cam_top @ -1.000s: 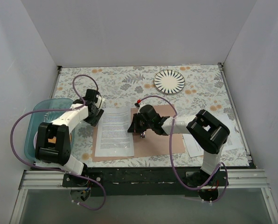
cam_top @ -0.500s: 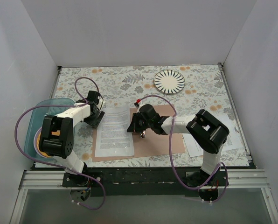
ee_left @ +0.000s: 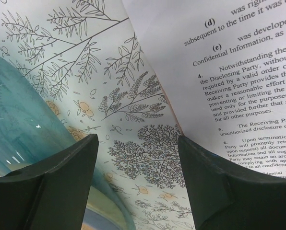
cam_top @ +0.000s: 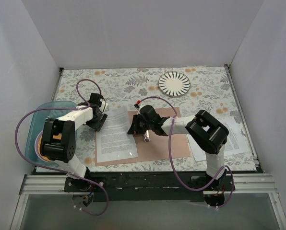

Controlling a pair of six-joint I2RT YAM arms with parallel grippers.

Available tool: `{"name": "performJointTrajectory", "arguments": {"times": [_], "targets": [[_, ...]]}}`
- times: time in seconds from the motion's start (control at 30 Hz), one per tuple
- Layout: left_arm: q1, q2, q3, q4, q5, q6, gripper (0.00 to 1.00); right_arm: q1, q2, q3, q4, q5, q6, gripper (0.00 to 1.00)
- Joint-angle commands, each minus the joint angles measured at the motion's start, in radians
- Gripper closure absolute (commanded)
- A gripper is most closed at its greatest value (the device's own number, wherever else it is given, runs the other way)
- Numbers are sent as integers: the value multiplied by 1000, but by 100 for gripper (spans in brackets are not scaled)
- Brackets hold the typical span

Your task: Put the files into the folder

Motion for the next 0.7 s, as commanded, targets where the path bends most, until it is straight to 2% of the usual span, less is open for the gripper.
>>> {"name": "performJointTrajectory", "arguments": {"times": [0.0, 0.67], "targets": [[10, -25, -16, 9, 30, -7, 33, 2, 9, 48, -9, -27, -14, 99], [8, -22, -10, 5, 38, -6, 34, 2, -83, -81, -2, -27, -16, 99]]}}
